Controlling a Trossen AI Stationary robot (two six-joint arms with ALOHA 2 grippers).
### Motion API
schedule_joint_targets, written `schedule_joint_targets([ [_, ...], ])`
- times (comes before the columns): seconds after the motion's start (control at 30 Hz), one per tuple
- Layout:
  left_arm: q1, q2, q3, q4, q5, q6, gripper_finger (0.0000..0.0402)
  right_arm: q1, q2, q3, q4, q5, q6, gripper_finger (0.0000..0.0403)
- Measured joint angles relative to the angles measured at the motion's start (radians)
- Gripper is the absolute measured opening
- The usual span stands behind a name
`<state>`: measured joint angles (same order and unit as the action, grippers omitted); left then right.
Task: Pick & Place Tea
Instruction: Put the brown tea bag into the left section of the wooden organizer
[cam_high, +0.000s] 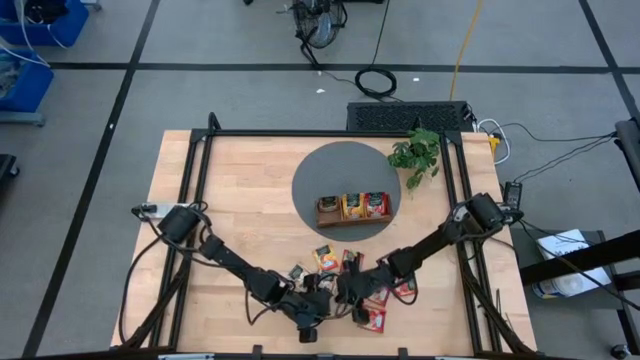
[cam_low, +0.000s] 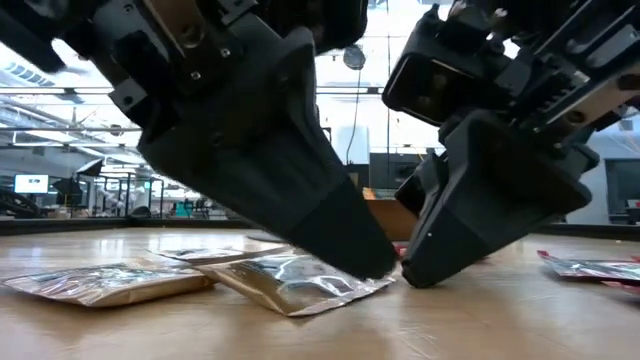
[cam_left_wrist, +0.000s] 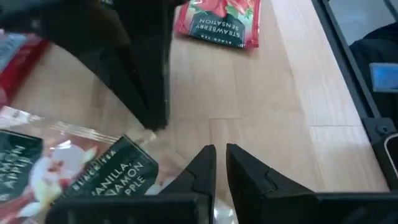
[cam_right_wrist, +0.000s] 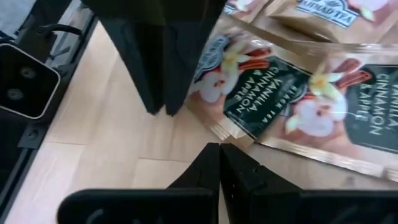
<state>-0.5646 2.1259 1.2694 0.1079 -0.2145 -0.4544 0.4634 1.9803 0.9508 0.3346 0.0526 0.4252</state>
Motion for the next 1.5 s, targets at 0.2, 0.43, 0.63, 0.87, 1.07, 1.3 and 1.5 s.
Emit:
schedule_joint_targets([
  [0.2,-0.032,-0.058,0.000,-0.119,-0.003,0.000,0.0042,-0.005,-0.033,-0.003,-0.031,-0.034,-0.051,0.0002],
  [0.43,-0.049,-0.064,0.000,-0.185,-0.005,-0.040,0.0042,-0.010,-0.077,-0.006,-0.044,-0.052,-0.082,0.0021],
  [0.63,-0.045,-0.057,0.000,-0.233,-0.052,-0.075,0.0042,-0.028,-0.070,-0.005,-0.041,-0.059,-0.061,0.0088],
  [0.87,-0.034,-0.056,0.000,-0.250,-0.076,-0.077,0.0042,-0.053,-0.070,-0.004,-0.034,-0.083,0.035,0.0167],
  [1.07,-0.018,0.004,0.005,-0.184,-0.087,-0.046,0.0042,-0.069,-0.070,-0.004,-0.034,-0.082,0.054,0.0191],
  [1.3,-0.002,0.037,0.004,-0.151,-0.069,-0.026,0.0042,-0.079,-0.073,-0.002,-0.057,-0.080,0.060,0.0182],
  [1.5,-0.001,0.039,0.003,-0.144,-0.074,-0.018,0.0042,-0.079,-0.074,-0.002,-0.093,-0.080,0.041,0.0132],
])
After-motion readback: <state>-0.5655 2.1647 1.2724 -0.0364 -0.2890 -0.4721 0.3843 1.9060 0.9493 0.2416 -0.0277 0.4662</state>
